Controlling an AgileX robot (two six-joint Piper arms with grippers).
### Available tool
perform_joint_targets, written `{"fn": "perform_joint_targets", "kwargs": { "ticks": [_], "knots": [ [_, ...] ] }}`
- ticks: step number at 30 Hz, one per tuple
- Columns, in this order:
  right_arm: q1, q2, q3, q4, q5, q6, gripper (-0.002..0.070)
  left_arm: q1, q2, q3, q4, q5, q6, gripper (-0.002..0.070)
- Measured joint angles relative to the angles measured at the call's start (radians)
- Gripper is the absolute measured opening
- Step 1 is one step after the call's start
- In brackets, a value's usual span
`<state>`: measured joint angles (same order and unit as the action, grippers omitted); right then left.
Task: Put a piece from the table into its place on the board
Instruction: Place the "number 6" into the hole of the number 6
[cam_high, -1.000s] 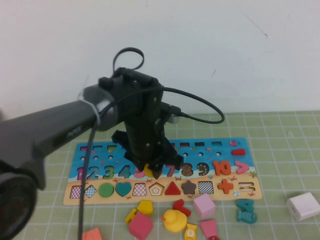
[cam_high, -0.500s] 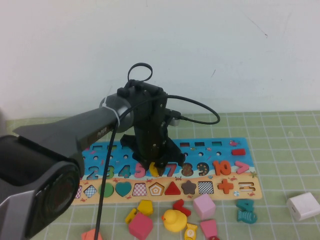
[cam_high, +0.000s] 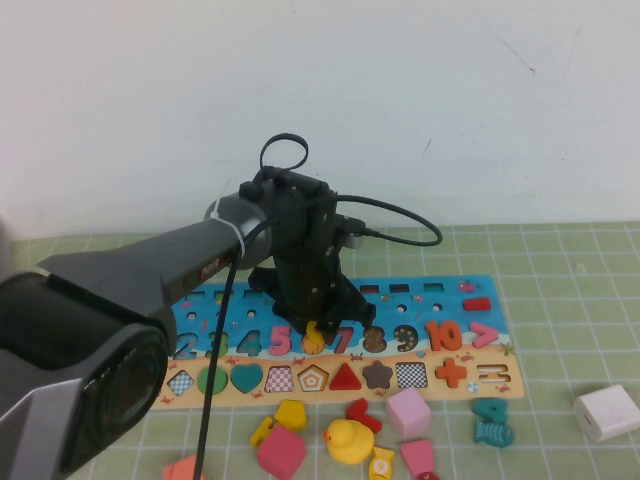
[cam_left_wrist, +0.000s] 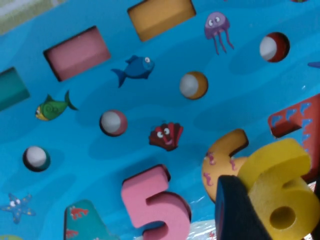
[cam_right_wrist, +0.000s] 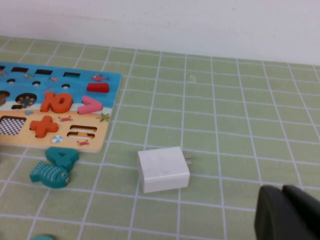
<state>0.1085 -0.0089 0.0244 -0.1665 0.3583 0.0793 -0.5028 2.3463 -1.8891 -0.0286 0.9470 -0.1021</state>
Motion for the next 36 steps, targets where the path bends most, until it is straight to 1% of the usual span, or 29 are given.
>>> {"fn": "perform_joint_targets", "kwargs": {
  "ticks": [9,14,17,36],
  "knots": [
    [0.0,0.0,0.0,0.0,0.0,0.0,-0.0001,0.0,0.041,0.0,-0.001,0.018,0.0,0.0268],
    [0.0,0.0,0.0,0.0,0.0,0.0,-0.0001,0.0,0.041,0.0,0.029,0.014,-0.034,0.0322],
    [0.0,0.0,0.0,0.0,0.0,0.0,-0.0001,0.0,0.041,0.0,0.034,0.011,-0.039,0.0334],
    [0.0,0.0,0.0,0.0,0.0,0.0,-0.0001,0.0,0.039,0.0,0.043,-0.043,-0.05,0.0337]
  ]
}}
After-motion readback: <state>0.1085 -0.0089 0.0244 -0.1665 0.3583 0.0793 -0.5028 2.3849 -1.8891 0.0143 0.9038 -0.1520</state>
